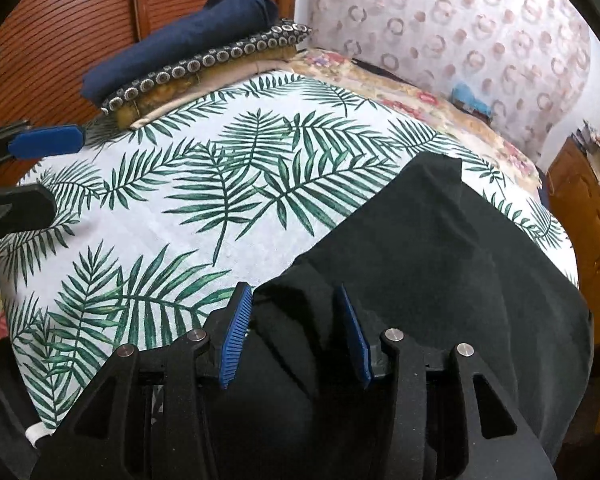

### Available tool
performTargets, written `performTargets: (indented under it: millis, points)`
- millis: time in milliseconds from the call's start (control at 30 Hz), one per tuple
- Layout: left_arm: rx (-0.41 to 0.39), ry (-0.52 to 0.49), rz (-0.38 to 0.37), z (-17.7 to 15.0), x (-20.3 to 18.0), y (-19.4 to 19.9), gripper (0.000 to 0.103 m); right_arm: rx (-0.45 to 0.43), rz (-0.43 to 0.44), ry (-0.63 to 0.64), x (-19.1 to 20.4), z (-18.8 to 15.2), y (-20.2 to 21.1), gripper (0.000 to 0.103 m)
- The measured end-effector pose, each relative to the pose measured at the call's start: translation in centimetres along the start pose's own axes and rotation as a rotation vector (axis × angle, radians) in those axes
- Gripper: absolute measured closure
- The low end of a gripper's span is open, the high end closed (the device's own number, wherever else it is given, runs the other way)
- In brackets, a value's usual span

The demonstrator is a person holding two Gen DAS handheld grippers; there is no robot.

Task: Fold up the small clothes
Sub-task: 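Grasp the folded shirt with the right gripper and lift it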

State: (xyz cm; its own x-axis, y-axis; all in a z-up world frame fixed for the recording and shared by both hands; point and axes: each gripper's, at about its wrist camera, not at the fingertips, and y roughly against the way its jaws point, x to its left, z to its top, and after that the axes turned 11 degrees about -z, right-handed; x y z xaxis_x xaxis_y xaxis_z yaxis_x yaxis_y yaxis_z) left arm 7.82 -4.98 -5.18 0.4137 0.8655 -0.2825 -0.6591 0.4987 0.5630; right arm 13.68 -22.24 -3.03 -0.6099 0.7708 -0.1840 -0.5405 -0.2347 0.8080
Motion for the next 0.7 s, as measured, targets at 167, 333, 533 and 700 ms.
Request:
performTargets:
  millis: [167,333,533,700]
  points:
    - [0.006,-0.003,-0.009,0.0,-0.3,-0.2,0.04,-0.065,0.034,-0.086,-2.4,0.3,2.0,0.099]
    - [0.014,-0.012,-0.021,-0.1,-0.5,-0.4,0.04,-0.204,-0.053,-0.15,-6.5,1.2,6.6,0.103]
    - [0.024,-0.028,-0.035,-0.1,-1.0,-0.8,0.04,-0.248,-0.184,-0.188,-12.5,2.3,9.7,0.103]
    - [0.03,-0.034,-0.04,-0.1,-1.3,-1.0,0.04,-0.227,-0.18,-0.199,-14.4,1.9,9.8,0.103]
